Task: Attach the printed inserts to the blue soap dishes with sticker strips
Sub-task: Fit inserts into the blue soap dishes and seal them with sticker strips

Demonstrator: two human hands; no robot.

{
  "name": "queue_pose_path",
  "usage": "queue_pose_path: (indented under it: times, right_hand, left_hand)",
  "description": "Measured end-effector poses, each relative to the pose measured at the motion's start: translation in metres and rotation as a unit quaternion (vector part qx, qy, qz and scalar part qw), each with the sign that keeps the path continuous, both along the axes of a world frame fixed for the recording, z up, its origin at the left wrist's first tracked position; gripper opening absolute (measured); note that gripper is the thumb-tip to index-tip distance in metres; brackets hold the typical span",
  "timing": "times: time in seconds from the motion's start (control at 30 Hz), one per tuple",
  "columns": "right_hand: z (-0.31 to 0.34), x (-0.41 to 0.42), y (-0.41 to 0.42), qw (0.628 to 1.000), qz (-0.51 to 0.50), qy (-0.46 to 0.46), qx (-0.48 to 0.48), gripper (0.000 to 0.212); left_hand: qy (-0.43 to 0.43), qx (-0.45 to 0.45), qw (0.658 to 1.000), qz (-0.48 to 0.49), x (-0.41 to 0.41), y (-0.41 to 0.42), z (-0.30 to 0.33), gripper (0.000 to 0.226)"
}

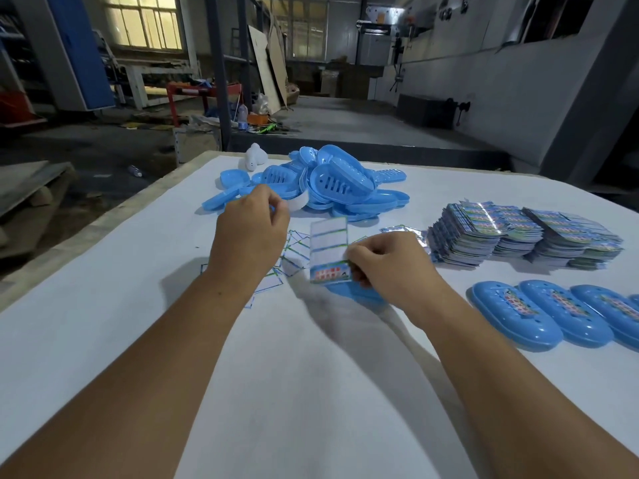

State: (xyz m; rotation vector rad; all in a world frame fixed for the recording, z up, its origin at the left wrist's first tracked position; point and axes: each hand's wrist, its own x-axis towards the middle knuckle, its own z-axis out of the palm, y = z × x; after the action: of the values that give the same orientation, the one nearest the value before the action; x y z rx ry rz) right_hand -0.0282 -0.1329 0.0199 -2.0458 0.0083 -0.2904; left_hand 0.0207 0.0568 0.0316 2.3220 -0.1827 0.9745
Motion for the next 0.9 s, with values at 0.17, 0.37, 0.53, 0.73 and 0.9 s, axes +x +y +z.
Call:
queue_pose_path:
  times: [0.17,0.37,0.53,0.73,0.9]
  right_hand:
    - [-0.006,-0.007,0.022,0.994,0.058,-0.014,-0.097,0.029]
    - [0.01,-0.009,0.006,0.994,-0.006,0.058,0.09,0.028]
    - [0.026,-0.01,-0.02,0.956,0.001,0.162,0.245,0.016]
    - [0.025,-0.008,-0.024,0.944,0.037,0.228,0.236,0.016]
    - [0.024,-0.007,-0.026,0.943,0.05,0.235,0.23,0.013]
  left_hand:
    - [-0.026,0.05,0.998,-0.038,0.0,-0.002,-0.002,0.029]
    - [-0.065,0.105,0.99,-0.074,-0.006,-0.006,-0.003,0.046]
    - [-0.066,0.108,0.987,-0.098,-0.009,-0.005,0.002,0.055]
    - [-0.099,0.115,0.981,-0.124,-0.013,-0.005,0.003,0.051]
    - [-0.105,0.119,0.979,-0.126,-0.012,-0.005,0.004,0.051]
